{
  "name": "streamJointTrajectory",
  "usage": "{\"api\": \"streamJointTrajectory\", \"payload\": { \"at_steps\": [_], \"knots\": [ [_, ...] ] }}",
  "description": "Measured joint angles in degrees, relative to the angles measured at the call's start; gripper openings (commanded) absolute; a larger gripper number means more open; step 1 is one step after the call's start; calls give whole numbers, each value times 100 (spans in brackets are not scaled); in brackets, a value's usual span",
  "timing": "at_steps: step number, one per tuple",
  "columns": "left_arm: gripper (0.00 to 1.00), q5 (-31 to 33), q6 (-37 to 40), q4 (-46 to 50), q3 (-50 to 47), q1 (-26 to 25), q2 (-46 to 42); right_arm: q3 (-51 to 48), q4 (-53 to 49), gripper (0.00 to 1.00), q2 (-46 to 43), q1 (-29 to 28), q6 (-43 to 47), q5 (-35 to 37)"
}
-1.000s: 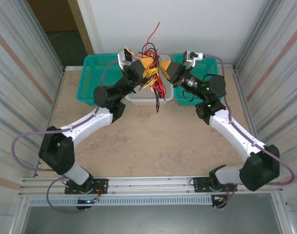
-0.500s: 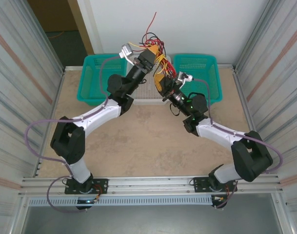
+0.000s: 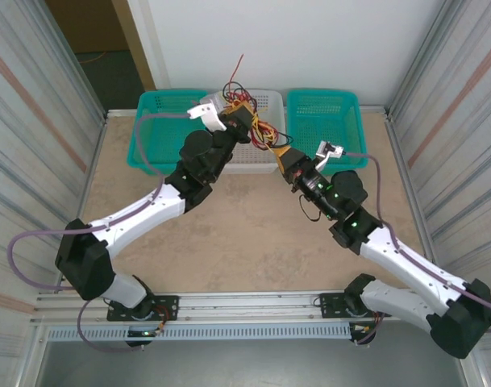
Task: Untangle the cables
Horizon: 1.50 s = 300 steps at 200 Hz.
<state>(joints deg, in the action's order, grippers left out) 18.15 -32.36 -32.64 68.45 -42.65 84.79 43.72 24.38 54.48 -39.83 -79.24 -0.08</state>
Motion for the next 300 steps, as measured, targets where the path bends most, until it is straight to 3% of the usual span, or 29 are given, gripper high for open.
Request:
{"api": "streamJointTrajectory", "payload": {
  "at_steps": [32, 70, 90, 117, 182, 237, 300],
  "knots": [
    [0, -37, -87, 407, -238, 118, -142, 1091, -1567, 0, 105, -44, 951, 52],
    [0, -240, -181, 625, -448, 229, -542, 2046, -2544, 0, 457, -195, 1755, 48],
    [0, -804, -496, 667, -682, 529, -772, 2782, -3136, 0, 861, -17, 2090, -92],
    [0, -1906, -918, 494, -1064, 999, -984, 3637, -3790, 0, 1475, 743, 2293, -848],
    [0, -3110, -1040, 1036, -1532, 1082, -1823, 4153, -4621, 0, 1945, 1598, 2656, -2000],
    [0, -4124, -1888, 164, -1729, 1174, -1886, 3593, -3633, 0, 2507, 2000, 2243, -2815],
    [0, -4116, -2848, -1482, -1707, 1119, -1305, 2406, -1283, 0, 3241, 1644, 782, -3012]
  ]
}}
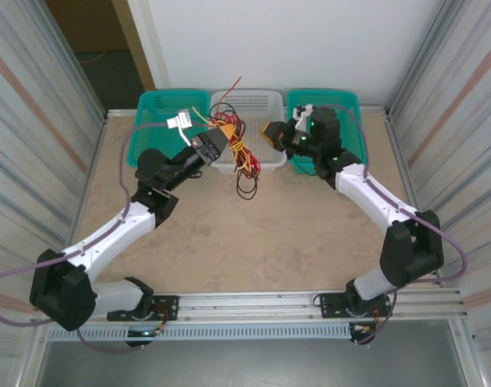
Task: Untangle the cables
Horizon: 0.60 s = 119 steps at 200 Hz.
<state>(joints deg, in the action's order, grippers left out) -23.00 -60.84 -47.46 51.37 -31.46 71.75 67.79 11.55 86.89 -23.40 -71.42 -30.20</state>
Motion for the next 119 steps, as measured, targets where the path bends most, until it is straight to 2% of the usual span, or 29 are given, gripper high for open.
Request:
{"api": "streamJointTrajectory", "payload": {
  "at_steps": [62, 85, 119],
  "knots": [
    [0, 1432, -221, -1325, 629, -203, 1023, -1259, 1659, 0, -85, -927, -841, 787],
    [0, 1945, 4, -1259, 702, -203, 1237, -1910, 2107, 0, -400, -1202, -1106, 1235],
    [0, 2997, 682, -872, 704, -221, 1119, -2288, 1805, 0, -1250, -1567, -1139, 1875]
  ]
}}
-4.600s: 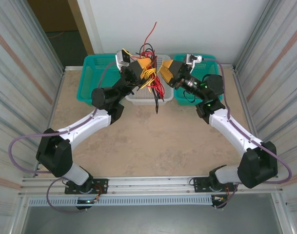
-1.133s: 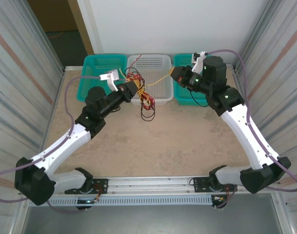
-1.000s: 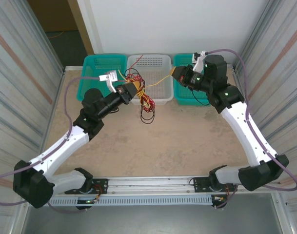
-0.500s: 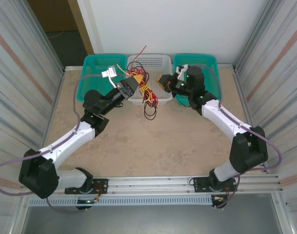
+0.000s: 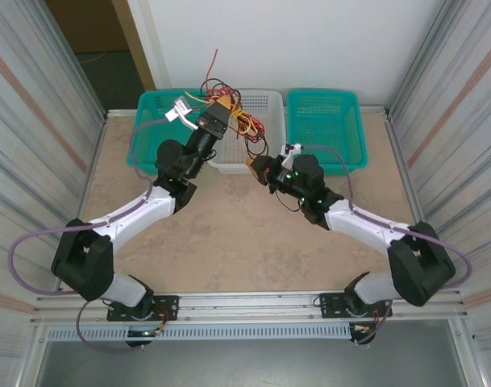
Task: Untangle the cables
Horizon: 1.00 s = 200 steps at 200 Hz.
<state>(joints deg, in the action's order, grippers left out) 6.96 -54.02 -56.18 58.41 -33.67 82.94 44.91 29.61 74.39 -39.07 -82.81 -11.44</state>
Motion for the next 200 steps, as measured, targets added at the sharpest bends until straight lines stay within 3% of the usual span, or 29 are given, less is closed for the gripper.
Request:
{"api": "streamJointTrajectory", "payload": {
  "at_steps": [45, 83, 155, 200],
  "knots": [
    [0, 1010, 310, 295, -4, 2, -35, -4, -632, 0, -1027, -337, 310, 372],
    [0, 1224, 299, 610, -302, 203, -57, 391, -1491, 0, -1453, -332, 911, 452],
    [0, 929, 59, 973, -841, 400, -466, 2334, -2894, 0, -1263, 260, 2057, -103],
    [0, 302, -151, 1001, -1274, 514, -811, 3088, -3644, 0, -984, 1309, 2210, -807]
  ]
}}
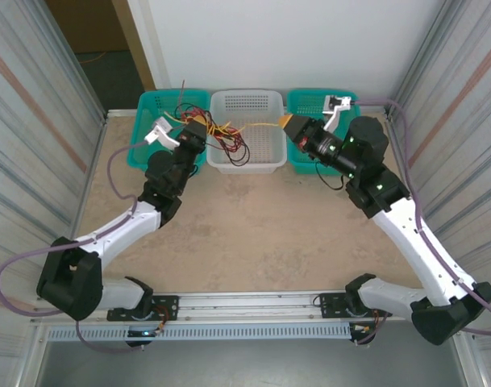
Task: Untangle the cables
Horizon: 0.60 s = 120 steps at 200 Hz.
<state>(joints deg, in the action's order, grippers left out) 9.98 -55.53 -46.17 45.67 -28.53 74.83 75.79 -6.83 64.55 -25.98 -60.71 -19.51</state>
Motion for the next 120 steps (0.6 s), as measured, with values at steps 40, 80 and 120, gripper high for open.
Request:
{"api": "streamJointTrajectory", "payload": {
  "at_steps": [40, 80, 120],
  "knots": [
    [0, -509, 37, 286, -382, 13, -557, 822, -549, 0, 446, 662, 131, -636],
    [0, -684, -92, 496, -1036, 476, -1290, 903, -789, 0, 472, 1436, 140, -999],
    [0, -809, -420, 621, -1432, 743, -1646, 765, -1032, 0, 369, 2199, 120, -1351]
  ]
}}
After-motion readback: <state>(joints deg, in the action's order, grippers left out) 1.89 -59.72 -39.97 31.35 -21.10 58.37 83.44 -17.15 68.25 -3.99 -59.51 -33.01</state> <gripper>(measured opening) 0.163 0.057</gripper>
